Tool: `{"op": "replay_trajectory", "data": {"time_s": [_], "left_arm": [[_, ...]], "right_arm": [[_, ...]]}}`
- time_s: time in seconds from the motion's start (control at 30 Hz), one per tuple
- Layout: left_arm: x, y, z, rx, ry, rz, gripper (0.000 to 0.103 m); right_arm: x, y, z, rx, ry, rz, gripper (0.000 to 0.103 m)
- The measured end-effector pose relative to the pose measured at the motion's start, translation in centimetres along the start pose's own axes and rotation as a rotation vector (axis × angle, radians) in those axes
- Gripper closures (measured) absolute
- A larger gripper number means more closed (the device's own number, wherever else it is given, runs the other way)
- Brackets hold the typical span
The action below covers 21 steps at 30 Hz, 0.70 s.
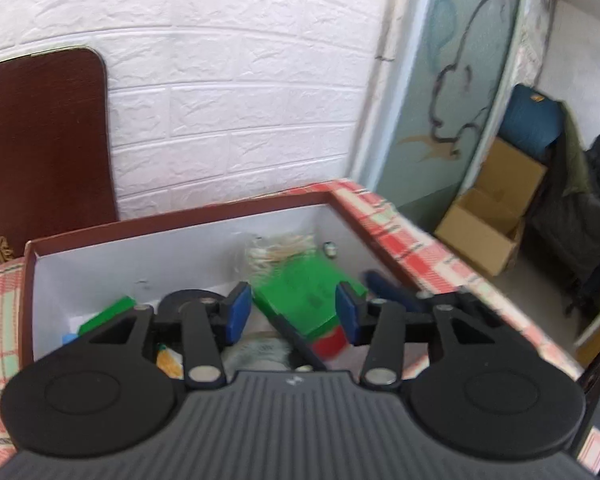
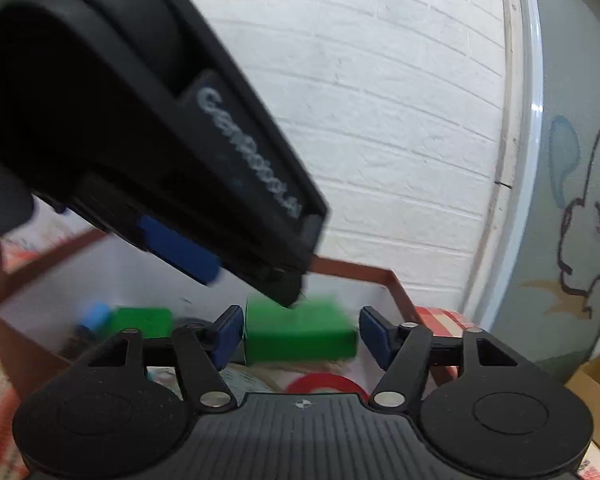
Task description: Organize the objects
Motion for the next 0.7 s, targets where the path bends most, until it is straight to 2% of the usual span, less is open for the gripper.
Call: {"op": "replay_trajectory", "data": {"time_s": [0.13, 0.27, 0.43, 0.5, 0.57, 0.63, 0.7], "left_arm": [[-0.4, 1.0, 1.2, -0.027, -0.012, 0.007, 0.052], [-2.3, 2.2, 2.1, -0.04, -0.037, -0.004, 0.051], [-6.9, 5.1, 2.0, -0.01, -0.047, -0.078, 0.048], [-8.3, 6.6, 1.8, -0.01, -0.037, -0.099, 0.047], [-9.3, 8.2, 1.7, -0.025, -0.023, -0.088, 0.047], [-9.8, 9.6, 1.8, -0.038, -0.018, -0.052, 0.047], [-10.3, 10.8, 2.1, -0.041, -0.053, -0.017, 0.047]], "right_arm": [[-1.4, 0.5, -0.9, 0.069, -0.009, -0.027, 0.037], [-3.9, 1.0, -0.5, 0.11, -0.004, -0.051, 0.037], [-8.6, 1.9, -2.0, 0.22, 0.031, -0.056, 0.034], [-9.6, 2.1, -0.8, 0.203, 0.03, -0.047, 0.033], [-11.6, 2.7, 0.6, 0.17, 0.037, -0.028, 0.033], [-11.7, 3.2, 1.5, 0.169, 0.04, -0.016, 0.033], [-12.3, 3.3, 2.0, 0.173, 0.032, 0.0, 0.033]]}}
Point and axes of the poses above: each gripper's, at about its wrist camera, not at the fingertips, and x roughly the way its jaws point, z to its left, y to its underside, the point moved 4 cm from there along x, roughly the way its jaws point, and after that the axes turned 6 degrees about -y, right-handed, at the moved point
